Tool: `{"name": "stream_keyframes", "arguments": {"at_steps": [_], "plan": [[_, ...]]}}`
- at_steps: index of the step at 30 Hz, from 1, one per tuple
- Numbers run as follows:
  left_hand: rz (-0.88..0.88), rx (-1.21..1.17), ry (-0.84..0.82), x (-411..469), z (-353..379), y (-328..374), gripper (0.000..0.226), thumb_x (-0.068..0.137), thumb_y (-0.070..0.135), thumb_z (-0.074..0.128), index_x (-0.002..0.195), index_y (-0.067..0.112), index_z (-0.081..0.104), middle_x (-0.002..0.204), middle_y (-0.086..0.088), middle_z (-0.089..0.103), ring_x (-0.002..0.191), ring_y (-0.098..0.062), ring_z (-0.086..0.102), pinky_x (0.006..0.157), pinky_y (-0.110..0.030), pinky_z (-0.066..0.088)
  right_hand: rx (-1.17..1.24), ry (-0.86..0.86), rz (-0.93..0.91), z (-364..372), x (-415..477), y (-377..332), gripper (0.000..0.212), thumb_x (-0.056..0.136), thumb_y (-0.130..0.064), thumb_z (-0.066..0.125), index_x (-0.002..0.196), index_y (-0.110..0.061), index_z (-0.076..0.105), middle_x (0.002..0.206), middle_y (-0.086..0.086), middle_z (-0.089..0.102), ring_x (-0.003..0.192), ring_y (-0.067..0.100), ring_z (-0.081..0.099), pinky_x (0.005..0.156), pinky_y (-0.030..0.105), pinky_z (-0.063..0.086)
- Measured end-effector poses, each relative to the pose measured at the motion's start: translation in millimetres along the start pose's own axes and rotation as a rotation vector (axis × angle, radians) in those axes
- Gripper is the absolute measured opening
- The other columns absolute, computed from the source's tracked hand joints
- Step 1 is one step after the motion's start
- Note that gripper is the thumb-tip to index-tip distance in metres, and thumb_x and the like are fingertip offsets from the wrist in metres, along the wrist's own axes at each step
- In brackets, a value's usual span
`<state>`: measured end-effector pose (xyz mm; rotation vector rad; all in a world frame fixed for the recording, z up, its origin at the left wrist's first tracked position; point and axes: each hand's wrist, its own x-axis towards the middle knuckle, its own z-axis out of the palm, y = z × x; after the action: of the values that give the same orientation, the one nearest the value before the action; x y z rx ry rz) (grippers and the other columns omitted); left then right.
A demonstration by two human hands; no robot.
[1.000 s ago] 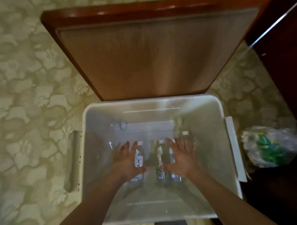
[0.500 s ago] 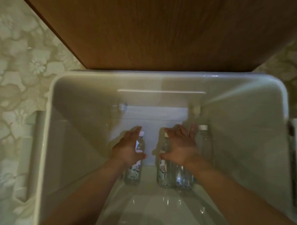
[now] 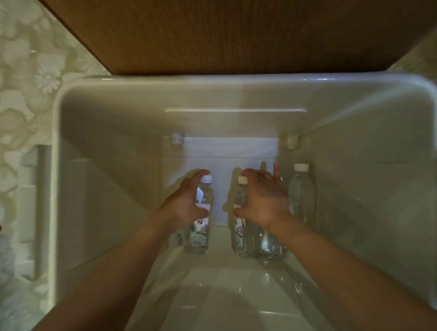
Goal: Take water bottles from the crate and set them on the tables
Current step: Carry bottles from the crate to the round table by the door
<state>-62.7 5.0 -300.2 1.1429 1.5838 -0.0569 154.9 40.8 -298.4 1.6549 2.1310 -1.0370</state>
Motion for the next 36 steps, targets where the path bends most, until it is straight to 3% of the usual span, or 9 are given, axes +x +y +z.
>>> {"name": "stream_keyframes", "arguments": {"at_steps": [7,9,11,13,16,18,22,26,36], "plan": [[0.096,0.007,-0.007,-8.7,0.9,-5.2,0.100,0.076,0.001,0.077,0.145,0.042,0.018,0.144,0.006,0.021,0.116,-0.014,0.045,0.091,-0.023,0.046,0.070,0.082,-0.028,-1.9,-18.1,5.1,0.084,0.065,-0.049,0.083,0.133,-0.019,0.043,0.134,-0.002,0.055,0.137,0.017,0.039,0.113,0.025,-0.027],[0.106,-0.017,-0.013,-9.6,1.2,-5.2,0.099,0.075,-0.004,0.075,0.137,0.046,0.017,0.140,0.006,0.020,0.115,-0.015,0.043,0.090,-0.020,0.044,0.145,0.062,-0.003,-5.0,-24.7,5.8,0.085,0.067,-0.042,0.085,0.137,-0.021,0.041,0.138,-0.001,0.051,0.138,0.018,0.036,0.120,0.025,-0.004],[0.110,-0.037,-0.018,-9.8,2.2,-4.0,0.097,0.073,-0.008,0.073,0.133,0.048,0.020,0.141,0.002,0.021,0.120,-0.015,0.041,0.091,-0.019,0.042,0.237,0.035,0.004,-5.3,-29.7,4.5,0.086,0.068,-0.037,0.086,0.139,-0.025,0.038,0.139,-0.003,0.049,0.132,0.018,0.042,0.105,0.026,0.033],[0.131,-0.049,-0.015,-8.8,5.7,-2.3,0.098,0.071,-0.010,0.072,0.132,0.048,0.023,0.142,-0.002,0.025,0.120,-0.014,0.042,0.091,-0.009,0.040,0.302,0.014,-0.032,-2.4,-32.6,2.6,0.086,0.069,-0.034,0.085,0.137,-0.030,0.034,0.134,-0.006,0.053,0.117,0.020,0.055,0.083,0.027,0.045],[0.152,-0.064,-0.005,-6.8,11.4,-0.9,0.099,0.071,-0.008,0.072,0.133,0.053,0.025,0.139,-0.002,0.030,0.115,-0.005,0.044,0.084,0.005,0.034,0.384,-0.012,-0.060,1.0,-33.0,0.8,0.085,0.069,-0.030,0.086,0.134,-0.036,0.031,0.133,-0.010,0.056,0.104,0.020,0.064,0.081,0.031,0.052],[0.181,-0.058,-0.018,-5.6,12.3,-0.5,0.096,0.070,-0.005,0.073,0.134,0.052,0.029,0.138,-0.002,0.033,0.113,0.004,0.042,0.087,0.003,0.035,0.452,-0.037,-0.055,0.8,-30.7,2.1,0.085,0.068,-0.027,0.087,0.131,-0.039,0.031,0.133,-0.009,0.056,0.107,0.020,0.064,0.088,0.036,0.054],[0.218,-0.074,-0.023,-5.3,6.0,3.1,0.094,0.066,-0.002,0.080,0.128,0.053,0.033,0.134,0.000,0.036,0.117,-0.009,0.044,0.089,-0.003,0.039,0.544,-0.061,-0.059,1.1,-27.3,7.7,0.083,0.067,-0.020,0.088,0.127,-0.040,0.034,0.128,-0.005,0.057,0.113,0.019,0.061,0.093,0.042,0.053],[0.216,-0.197,-0.039,-10.9,3.7,6.6,0.094,0.065,-0.004,0.079,0.122,0.058,0.037,0.129,0.004,0.043,0.118,-0.018,0.052,0.089,-0.030,0.052,0.625,-0.031,-0.040,3.3,-28.9,7.1,0.080,0.067,-0.013,0.088,0.123,-0.039,0.038,0.121,-0.009,0.060,0.110,0.015,0.062,0.092,0.039,0.054],[0.241,-0.289,0.107,-48.2,0.2,28.6,0.094,0.066,-0.006,0.084,0.114,0.062,0.041,0.120,0.014,0.045,0.097,-0.011,0.056,0.076,-0.026,0.056,0.853,0.058,-0.029,-10.7,-45.9,6.6,0.077,0.066,0.001,0.086,0.103,-0.054,0.047,0.110,-0.026,0.057,0.101,0.010,0.059,0.084,0.038,0.058]]}}
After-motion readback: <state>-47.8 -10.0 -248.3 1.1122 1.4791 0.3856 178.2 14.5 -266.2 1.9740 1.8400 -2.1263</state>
